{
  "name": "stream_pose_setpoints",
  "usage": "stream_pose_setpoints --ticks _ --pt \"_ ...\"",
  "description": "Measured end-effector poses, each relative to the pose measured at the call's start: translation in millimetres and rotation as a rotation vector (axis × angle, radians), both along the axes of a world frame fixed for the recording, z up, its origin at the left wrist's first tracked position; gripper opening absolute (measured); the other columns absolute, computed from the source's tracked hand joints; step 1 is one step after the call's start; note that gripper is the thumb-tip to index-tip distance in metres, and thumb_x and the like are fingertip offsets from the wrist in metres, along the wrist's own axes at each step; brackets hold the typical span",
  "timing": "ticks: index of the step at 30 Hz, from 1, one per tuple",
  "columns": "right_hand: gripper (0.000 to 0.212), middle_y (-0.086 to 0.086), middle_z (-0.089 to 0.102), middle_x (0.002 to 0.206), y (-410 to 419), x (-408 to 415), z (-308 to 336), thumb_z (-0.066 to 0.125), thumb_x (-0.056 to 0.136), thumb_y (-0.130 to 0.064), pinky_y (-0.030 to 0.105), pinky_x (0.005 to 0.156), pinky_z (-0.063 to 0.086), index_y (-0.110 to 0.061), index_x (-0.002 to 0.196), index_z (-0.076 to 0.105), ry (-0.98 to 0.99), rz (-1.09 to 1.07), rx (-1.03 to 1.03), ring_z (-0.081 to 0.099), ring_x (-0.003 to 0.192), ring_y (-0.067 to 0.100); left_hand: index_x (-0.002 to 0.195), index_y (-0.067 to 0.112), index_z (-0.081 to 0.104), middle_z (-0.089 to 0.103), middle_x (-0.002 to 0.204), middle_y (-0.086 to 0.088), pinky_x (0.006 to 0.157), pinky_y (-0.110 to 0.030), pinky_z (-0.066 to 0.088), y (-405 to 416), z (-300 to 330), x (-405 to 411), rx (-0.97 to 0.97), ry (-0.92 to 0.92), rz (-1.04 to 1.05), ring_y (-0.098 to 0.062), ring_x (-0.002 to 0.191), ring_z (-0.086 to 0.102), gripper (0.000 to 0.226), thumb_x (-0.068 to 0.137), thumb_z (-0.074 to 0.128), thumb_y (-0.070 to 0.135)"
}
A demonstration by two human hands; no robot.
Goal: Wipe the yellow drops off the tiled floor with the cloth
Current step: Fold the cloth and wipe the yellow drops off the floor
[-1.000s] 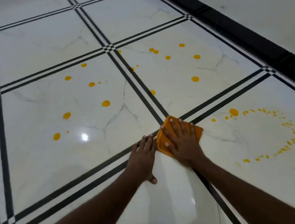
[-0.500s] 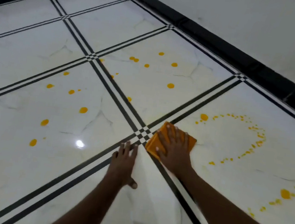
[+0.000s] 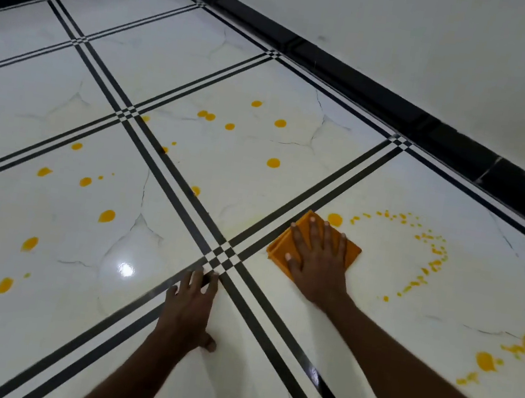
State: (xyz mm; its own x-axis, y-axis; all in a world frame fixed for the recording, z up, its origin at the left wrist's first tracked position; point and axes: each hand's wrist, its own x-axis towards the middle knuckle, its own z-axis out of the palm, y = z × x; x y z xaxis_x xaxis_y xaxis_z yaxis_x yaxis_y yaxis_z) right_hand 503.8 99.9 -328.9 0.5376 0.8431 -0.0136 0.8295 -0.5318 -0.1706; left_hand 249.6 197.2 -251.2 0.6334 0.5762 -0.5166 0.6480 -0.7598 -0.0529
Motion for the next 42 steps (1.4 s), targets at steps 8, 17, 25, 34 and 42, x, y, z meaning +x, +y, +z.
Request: stream_pose_setpoints --ticks 8,17,25,34,42 --pt "0.075 0.019 0.027 0.167 -56 32 -7 0.028 0.093 -0.061 0.070 0.118 0.017 -0.028 0.160 0.034 -0.019 -0.355 0.045 0.027 0.151 0.047 0.155 0.019 -0.020 -0.025 0.161 -0.015 0.123 -0.053 0.001 -14 -26 72 -0.049 -0.183 -0.049 -0.034 0.150 -0.020 0.140 0.064 0.075 0.069" --pt "0.070 0.012 0.030 0.167 1 37 -4 0.032 0.092 -0.063 0.069 0.119 0.020 -0.034 0.156 0.041 0.023 -0.088 0.058 0.031 0.151 0.042 0.153 0.020 -0.023 -0.024 0.162 -0.012 0.122 -0.049 0.005 -9 -32 71 -0.025 -0.207 -0.095 -0.031 0.151 -0.016 0.143 0.061 0.069 0.078" --pt "0.072 0.015 0.024 0.169 -100 2 -3 0.037 0.094 -0.058 0.065 0.121 0.009 -0.031 0.160 0.032 -0.037 -0.435 0.068 0.025 0.152 0.044 0.154 0.014 -0.020 -0.026 0.161 -0.015 0.122 -0.049 0.002 -27 -26 107 -0.078 -0.277 -0.136 -0.033 0.151 -0.018 0.140 0.064 0.066 0.080" --pt "0.088 0.004 0.005 0.174 -37 100 4 0.018 0.087 -0.073 0.060 0.124 -0.002 -0.030 0.164 0.014 0.089 -0.298 -0.101 0.004 0.159 0.033 0.152 0.013 -0.025 -0.038 0.153 -0.013 0.122 -0.049 -0.005 -9 -24 151 -0.103 -0.150 -0.278 -0.031 0.148 -0.026 0.154 0.053 0.067 0.086" --pt "0.085 0.009 0.019 0.171 -20 55 2 0.028 0.090 -0.070 0.067 0.121 0.010 -0.023 0.161 0.030 0.076 -0.174 0.016 0.021 0.156 0.039 0.153 0.007 -0.020 -0.025 0.162 -0.013 0.122 -0.054 0.001 -11 -25 181 -0.080 -0.147 -0.220 -0.032 0.150 -0.020 0.153 0.056 0.080 0.071"
